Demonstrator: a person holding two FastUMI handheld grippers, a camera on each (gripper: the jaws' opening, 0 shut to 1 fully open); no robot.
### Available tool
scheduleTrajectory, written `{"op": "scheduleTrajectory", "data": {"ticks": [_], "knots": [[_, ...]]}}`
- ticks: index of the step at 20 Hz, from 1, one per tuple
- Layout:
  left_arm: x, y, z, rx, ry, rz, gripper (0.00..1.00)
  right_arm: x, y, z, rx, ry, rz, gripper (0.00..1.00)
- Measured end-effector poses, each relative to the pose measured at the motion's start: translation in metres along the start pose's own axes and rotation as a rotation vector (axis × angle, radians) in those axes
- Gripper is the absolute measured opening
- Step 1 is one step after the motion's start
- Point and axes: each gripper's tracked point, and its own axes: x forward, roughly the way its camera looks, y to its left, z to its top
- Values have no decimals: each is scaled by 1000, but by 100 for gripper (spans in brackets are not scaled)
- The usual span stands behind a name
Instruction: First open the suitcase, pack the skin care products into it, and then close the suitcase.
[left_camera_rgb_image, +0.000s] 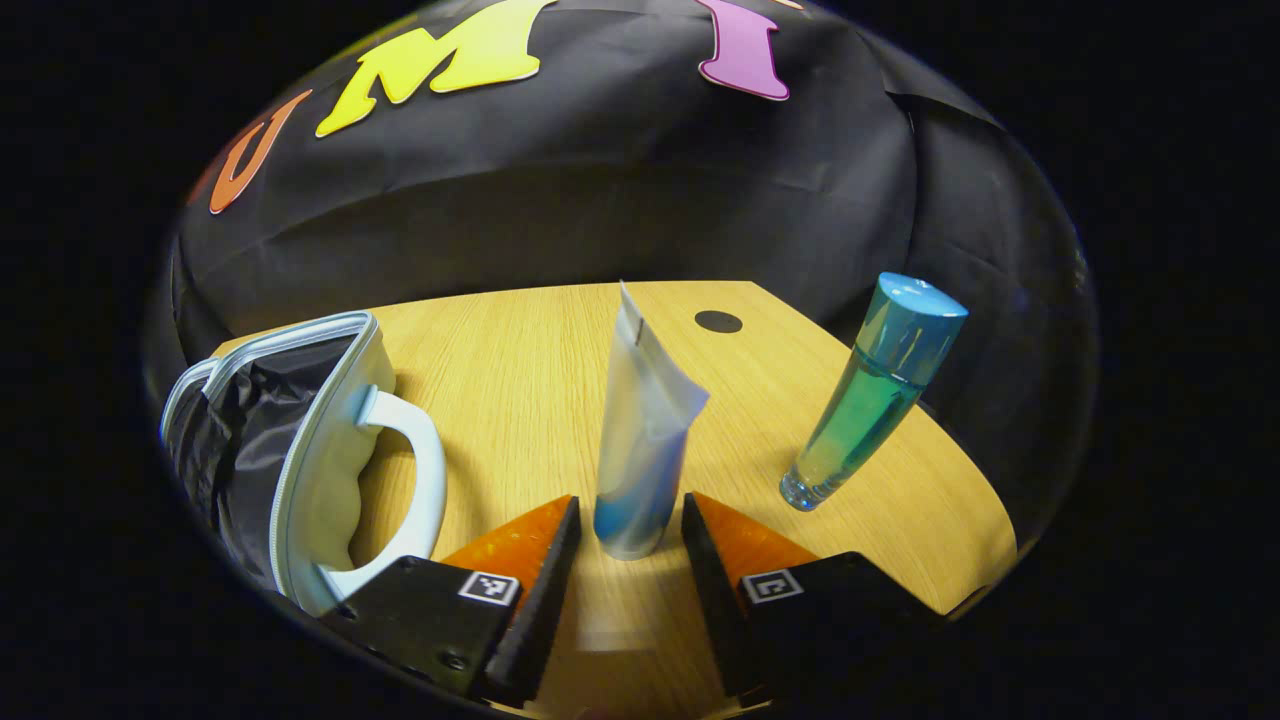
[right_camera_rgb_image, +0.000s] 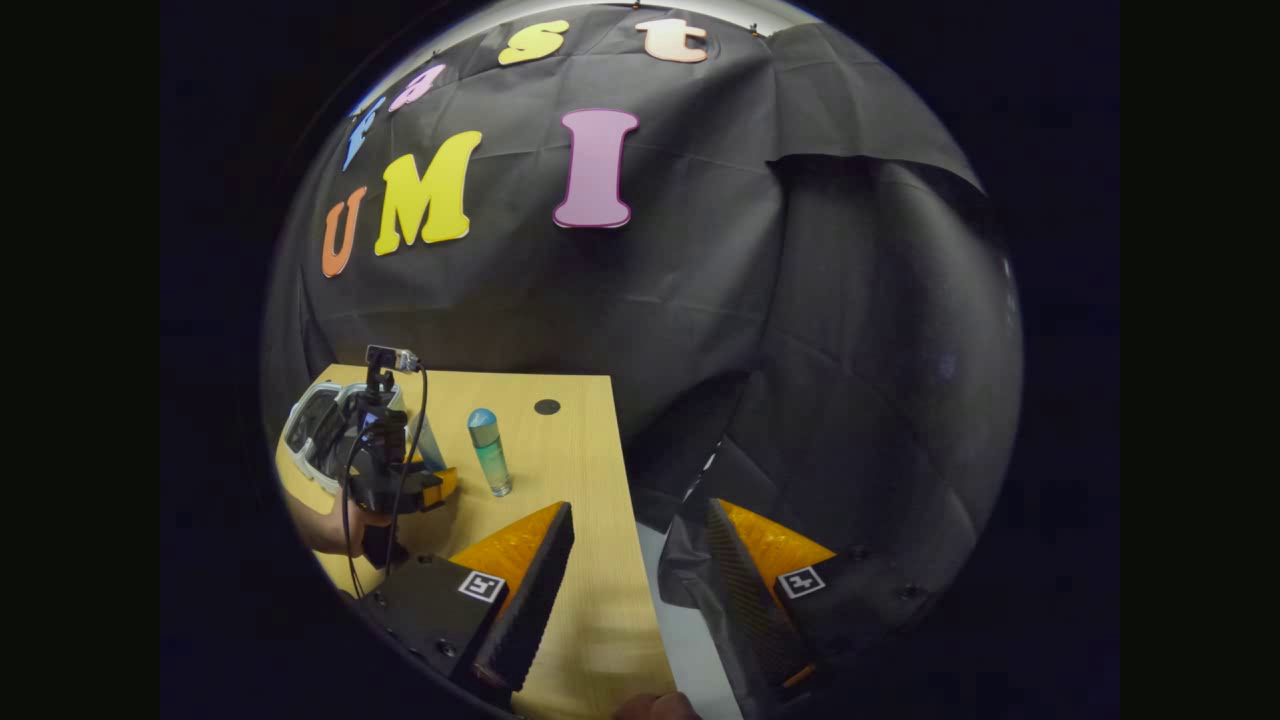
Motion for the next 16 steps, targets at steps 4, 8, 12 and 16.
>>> {"op": "scheduleTrajectory", "data": {"ticks": [4, 8, 12, 16], "knots": [[-6, 3, 1, -6, 31, -11, 42, 15, 26, -10, -28, 12, 64, 80], [-60, -8, 20, -43, 23, -87, 38, 50, 79, -36, -53, 45, 202, 80], [-133, 2, 27, -66, 33, -106, 37, 86, 136, -49, -43, 49, 308, 80], [-191, 30, 23, -114, 50, -55, 37, 133, 173, -55, -33, 67, 353, 80]]}}
